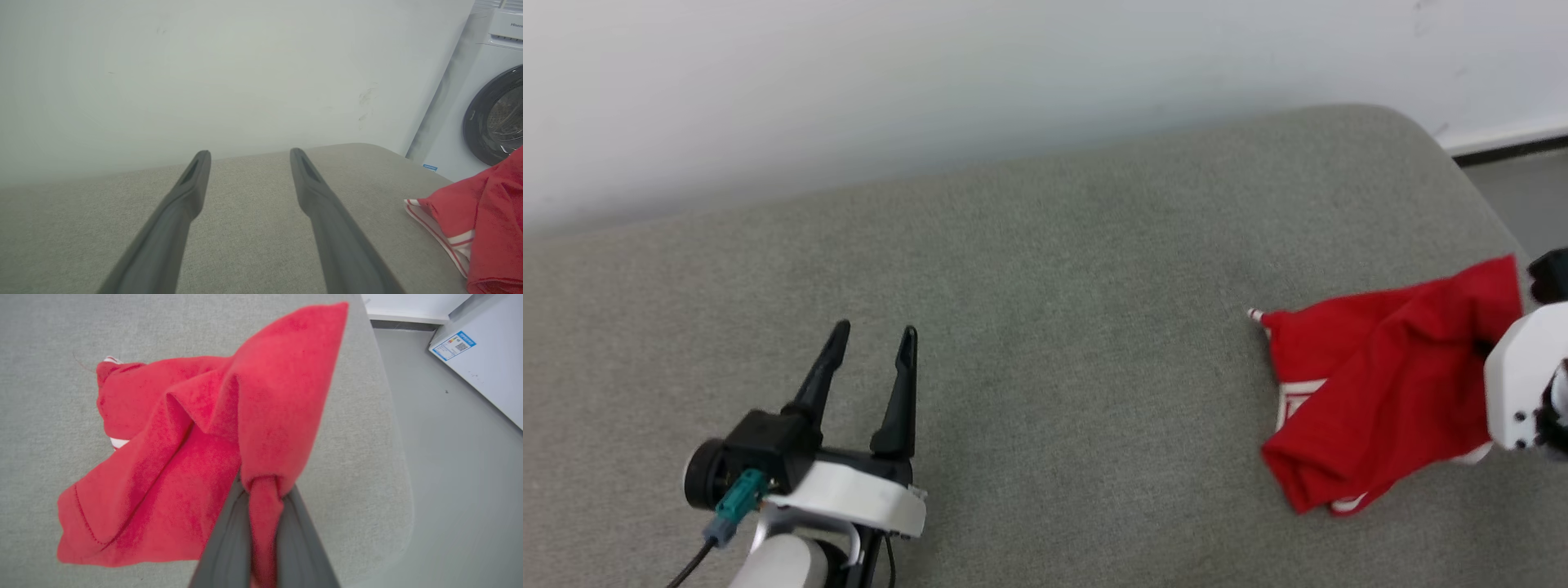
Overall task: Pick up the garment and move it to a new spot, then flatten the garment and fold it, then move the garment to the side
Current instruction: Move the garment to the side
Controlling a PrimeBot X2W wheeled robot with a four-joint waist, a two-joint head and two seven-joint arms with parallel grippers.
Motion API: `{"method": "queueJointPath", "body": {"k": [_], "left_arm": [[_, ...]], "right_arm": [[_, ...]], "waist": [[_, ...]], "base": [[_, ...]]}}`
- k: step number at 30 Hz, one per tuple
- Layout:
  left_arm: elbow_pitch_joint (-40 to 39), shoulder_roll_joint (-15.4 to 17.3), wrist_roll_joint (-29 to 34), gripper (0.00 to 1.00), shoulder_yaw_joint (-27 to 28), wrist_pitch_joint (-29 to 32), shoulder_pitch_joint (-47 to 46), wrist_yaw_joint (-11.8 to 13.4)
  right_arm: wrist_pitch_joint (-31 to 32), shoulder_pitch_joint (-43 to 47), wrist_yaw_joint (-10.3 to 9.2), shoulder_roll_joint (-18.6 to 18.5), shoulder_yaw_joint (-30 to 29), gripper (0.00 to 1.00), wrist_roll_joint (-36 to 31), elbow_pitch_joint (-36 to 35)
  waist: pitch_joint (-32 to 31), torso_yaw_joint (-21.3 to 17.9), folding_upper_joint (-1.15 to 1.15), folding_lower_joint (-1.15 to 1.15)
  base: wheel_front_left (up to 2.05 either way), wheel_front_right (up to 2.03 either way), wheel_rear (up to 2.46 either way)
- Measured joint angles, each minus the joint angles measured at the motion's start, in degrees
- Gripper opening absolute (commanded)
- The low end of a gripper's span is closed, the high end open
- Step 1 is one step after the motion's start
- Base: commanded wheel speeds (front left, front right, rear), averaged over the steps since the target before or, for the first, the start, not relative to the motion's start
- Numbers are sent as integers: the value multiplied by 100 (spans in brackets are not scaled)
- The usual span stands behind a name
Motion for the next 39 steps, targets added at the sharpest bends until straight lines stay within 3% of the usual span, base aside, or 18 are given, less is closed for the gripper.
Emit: {"method": "queueJointPath", "body": {"k": [10,16,18,19,24,30,39], "left_arm": [[-491,378,398,100,-111,241,-1221,-272],[-670,514,530,100,-140,348,-1696,-377],[-678,539,531,100,-151,363,-1762,-388],[-679,544,532,100,-160,379,-1782,-389],[-610,548,521,100,-166,380,-1794,-387],[-386,494,404,100,-151,276,-1562,-336],[75,224,123,100,-97,123,-670,-87]], "right_arm": [[-1437,-1004,0,-305,-1462,0,-751,808],[-2281,-1389,1,-44,-2146,0,-1087,1326],[-2532,-1483,0,89,-2319,80,-1251,1549],[-2657,-1508,0,137,-2373,100,-1341,1651],[-3171,-1639,1,332,-2581,100,-1751,2038],[-3515,-1607,1,242,-2633,100,-2073,2142],[-3668,-872,1,67,-1692,100,-1692,1485]], "waist": [[1544,-327,0,1],[2400,-349,0,2],[2612,-339,0,2],[2698,-330,0,2],[2837,-270,0,2],[2465,-299,0,1],[1377,-349,0,0]], "base": [[0,0,0],[0,0,0],[0,0,0],[0,0,0],[0,0,0],[0,0,0],[0,0,0]]}}
